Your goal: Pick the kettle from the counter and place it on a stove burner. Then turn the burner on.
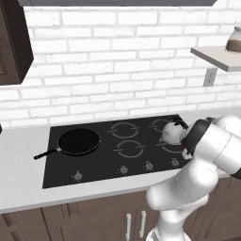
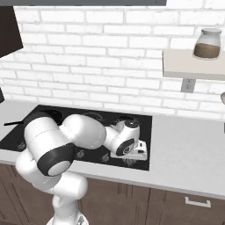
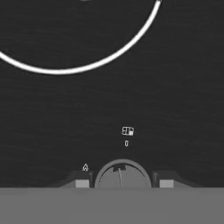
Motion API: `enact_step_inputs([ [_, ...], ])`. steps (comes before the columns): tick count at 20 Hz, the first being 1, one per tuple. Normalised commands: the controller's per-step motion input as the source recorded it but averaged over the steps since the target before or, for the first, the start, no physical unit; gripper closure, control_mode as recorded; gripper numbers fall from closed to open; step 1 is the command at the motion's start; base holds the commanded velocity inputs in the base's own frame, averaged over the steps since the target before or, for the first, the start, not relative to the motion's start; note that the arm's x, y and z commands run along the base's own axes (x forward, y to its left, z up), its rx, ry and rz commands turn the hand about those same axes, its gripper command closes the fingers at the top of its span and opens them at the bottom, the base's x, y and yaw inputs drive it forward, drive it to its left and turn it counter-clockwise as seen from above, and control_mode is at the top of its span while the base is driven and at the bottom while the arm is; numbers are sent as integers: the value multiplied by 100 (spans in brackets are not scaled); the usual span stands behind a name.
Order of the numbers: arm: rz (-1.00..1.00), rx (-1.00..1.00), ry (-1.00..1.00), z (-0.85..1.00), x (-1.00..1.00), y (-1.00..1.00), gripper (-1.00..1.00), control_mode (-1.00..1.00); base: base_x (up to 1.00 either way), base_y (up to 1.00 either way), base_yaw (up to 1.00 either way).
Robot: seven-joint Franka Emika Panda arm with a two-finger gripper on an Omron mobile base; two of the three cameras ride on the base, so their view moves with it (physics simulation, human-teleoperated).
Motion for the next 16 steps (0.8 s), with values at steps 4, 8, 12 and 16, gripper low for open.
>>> enact_step_inputs([
  [4,57,-12,-7,29,-2,15,100,-100,0,0,0],
  [8,58,-17,-6,27,0,21,100,-100,0,0,0],
  [12,30,-12,-3,8,-2,18,100,-100,0,0,0],
  [16,0,0,0,0,0,0,100,-100,0,0,0],
])
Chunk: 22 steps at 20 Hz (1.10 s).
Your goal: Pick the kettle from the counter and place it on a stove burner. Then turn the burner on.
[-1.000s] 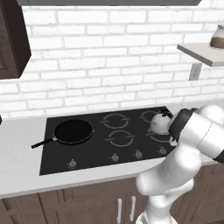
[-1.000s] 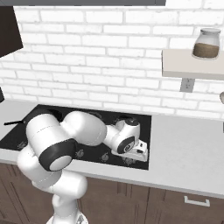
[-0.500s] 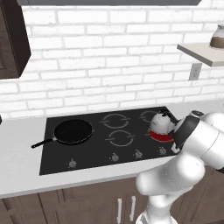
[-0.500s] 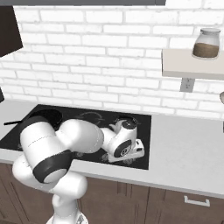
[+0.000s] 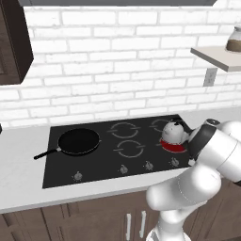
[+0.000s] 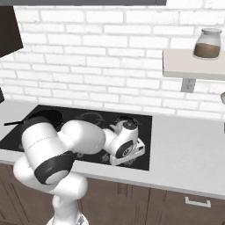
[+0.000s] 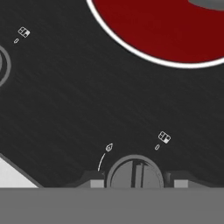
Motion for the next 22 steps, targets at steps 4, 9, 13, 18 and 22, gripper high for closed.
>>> enact_step_inputs([
  [4,0,0,0,0,0,0,100,-100,0,0,0],
  [9,0,0,0,0,0,0,100,-100,0,0,0],
  [13,0,0,0,0,0,0,100,-100,0,0,0],
  [18,0,0,0,0,0,0,100,-100,0,0,0],
  [22,0,0,0,0,0,0,-100,-100,0,0,0],
])
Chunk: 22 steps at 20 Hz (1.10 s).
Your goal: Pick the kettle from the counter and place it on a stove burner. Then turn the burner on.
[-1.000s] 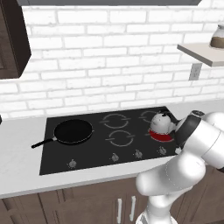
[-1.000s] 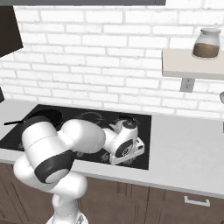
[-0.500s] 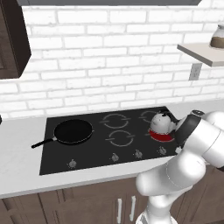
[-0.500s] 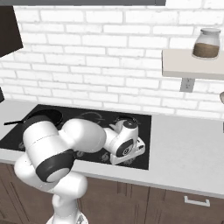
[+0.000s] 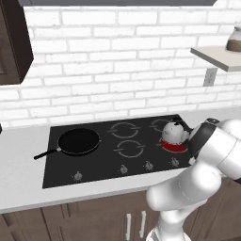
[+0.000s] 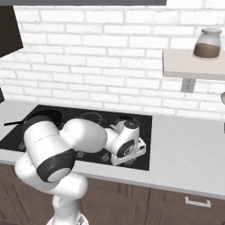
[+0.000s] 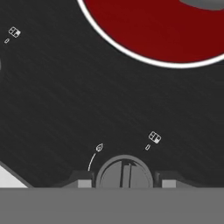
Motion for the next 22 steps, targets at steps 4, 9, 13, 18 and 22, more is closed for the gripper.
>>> enact_step_inputs([
  [4,0,0,-2,4,0,0,-100,-100,0,0,0],
  [9,-7,2,-8,67,1,0,-100,-100,0,0,0],
  [13,-12,9,-22,100,14,0,-100,-100,0,0,0],
  [18,-3,4,-6,30,6,0,-100,-100,0,0,0],
  [22,0,0,0,0,0,0,-100,-100,0,0,0],
])
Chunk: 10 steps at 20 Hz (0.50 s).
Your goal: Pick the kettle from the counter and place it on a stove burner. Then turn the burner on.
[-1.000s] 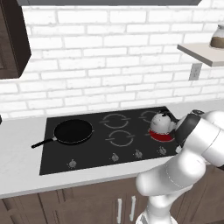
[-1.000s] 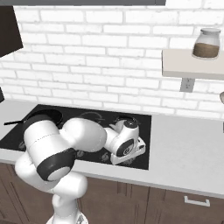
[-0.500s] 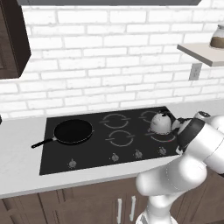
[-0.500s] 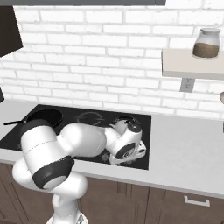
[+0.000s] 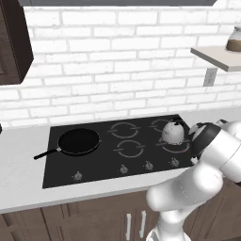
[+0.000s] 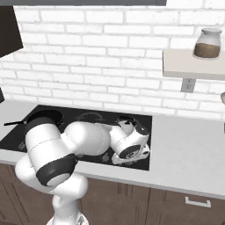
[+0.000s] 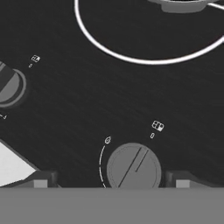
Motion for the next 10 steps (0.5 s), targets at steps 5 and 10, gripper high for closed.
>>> enact_step_inputs([
  [5,28,0,-2,9,4,0,-100,-100,0,0,0],
  [10,57,-8,-8,25,0,0,-100,-100,0,0,0],
])
